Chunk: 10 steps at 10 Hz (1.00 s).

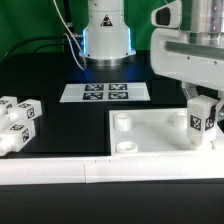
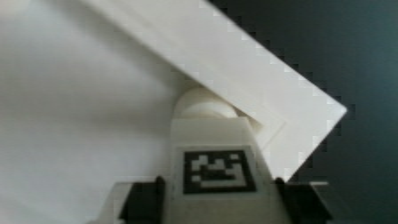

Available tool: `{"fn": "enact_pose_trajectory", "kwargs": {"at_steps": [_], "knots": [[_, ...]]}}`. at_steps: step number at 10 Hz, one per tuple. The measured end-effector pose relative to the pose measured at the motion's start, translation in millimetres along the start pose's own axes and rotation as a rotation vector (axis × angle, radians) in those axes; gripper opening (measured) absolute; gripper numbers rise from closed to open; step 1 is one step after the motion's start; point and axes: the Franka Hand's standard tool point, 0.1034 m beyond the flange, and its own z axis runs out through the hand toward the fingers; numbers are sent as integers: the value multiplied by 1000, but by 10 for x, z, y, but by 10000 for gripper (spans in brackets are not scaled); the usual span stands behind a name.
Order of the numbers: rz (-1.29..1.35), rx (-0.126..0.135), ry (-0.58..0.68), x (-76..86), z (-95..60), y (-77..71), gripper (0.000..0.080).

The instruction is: Assemble one leg

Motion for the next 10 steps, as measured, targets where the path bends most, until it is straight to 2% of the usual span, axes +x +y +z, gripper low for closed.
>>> {"fn": "enact_pose_trajectory", "kwargs": {"at_steps": [1,2,4,5,6,7,8,10], "knots": [[180,14,-11,-18,7,-11,285],[311,40,-24,-24,15,-9,285],[304,38,-25,-29,20,-4,285],[301,38,-25,-31,24,-3,467],[111,35,-7,-51,21,-12,585],[-129,34,3,-38,15,-19,585],[-306,33,7,3,16,-7,638],[-392,30,11,3,20,-4,647]]}}
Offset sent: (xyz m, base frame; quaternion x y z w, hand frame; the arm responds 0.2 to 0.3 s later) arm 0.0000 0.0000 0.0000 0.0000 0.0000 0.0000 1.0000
